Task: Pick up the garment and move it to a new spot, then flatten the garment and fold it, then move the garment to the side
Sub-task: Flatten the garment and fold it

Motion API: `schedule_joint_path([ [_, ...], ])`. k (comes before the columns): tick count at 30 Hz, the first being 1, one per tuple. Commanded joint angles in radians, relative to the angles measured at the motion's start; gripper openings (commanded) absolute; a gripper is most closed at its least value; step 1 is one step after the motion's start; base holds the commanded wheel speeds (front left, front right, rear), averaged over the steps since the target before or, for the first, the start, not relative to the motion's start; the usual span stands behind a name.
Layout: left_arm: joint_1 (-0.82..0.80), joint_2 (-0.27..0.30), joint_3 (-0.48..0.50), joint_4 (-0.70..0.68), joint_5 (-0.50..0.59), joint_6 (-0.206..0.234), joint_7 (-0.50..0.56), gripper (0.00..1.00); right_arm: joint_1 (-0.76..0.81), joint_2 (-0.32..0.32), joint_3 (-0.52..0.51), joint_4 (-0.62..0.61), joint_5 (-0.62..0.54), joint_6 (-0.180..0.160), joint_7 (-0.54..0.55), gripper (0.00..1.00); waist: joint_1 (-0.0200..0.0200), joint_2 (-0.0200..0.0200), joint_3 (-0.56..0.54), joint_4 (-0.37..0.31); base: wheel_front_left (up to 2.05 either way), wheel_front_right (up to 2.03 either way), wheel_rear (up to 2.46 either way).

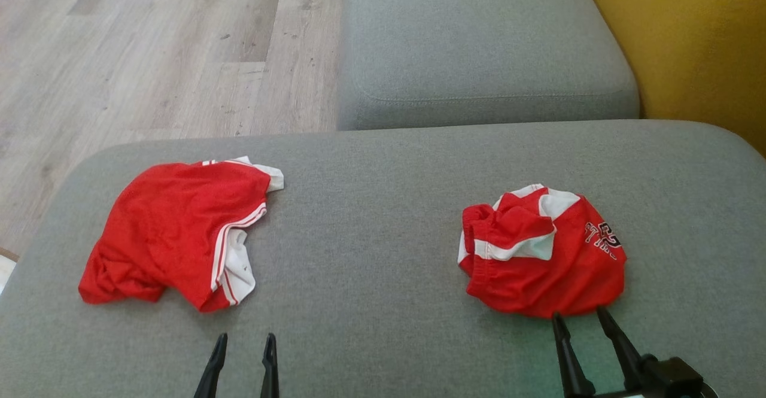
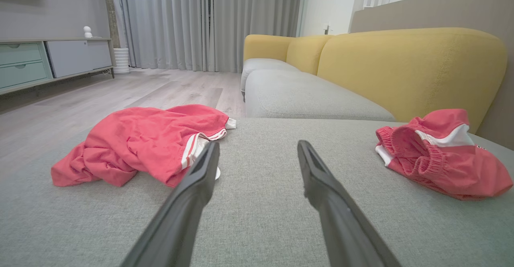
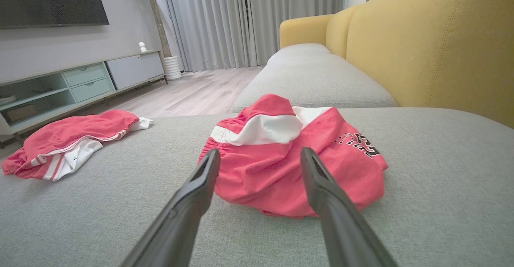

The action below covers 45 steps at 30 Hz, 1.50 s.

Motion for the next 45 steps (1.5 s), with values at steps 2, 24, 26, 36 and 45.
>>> schedule_joint_path([
  [2,-0.047,-0.015,0.041,-0.033,0.011,-0.002,-0.008,1.00,-0.031,-0.006,0.025,-0.034,-0.002,-0.001,-0.006,1.00,0.0000,-0.0001,0.001,0.000,0.00,0.00,0.00],
  [24,-0.090,-0.016,0.018,0.009,-0.037,-0.048,-0.008,1.00,-0.053,-0.006,0.028,-0.038,-0.005,-0.001,-0.006,1.00,0.0000,-0.0001,0.046,-0.059,0.00,0.00,0.00],
  [26,-0.121,-0.016,0.007,0.018,-0.046,-0.055,-0.008,1.00,-0.058,-0.006,0.029,-0.042,-0.008,-0.001,-0.006,1.00,0.0000,-0.0001,0.064,-0.072,0.00,0.00,0.00],
  [36,-0.440,-0.016,-0.198,0.217,-0.287,-0.111,0.089,1.00,-0.107,-0.012,0.069,-0.058,-0.023,-0.001,-0.006,1.00,0.0000,-0.0001,0.188,-0.159,0.00,0.00,0.00],
  [45,-0.685,-0.016,-0.392,0.306,-0.702,-0.148,0.317,1.00,-0.170,-0.027,0.095,-0.056,-0.019,-0.001,-0.006,1.00,0.0000,-0.0001,0.271,-0.235,0.00,0.00,0.00],
])
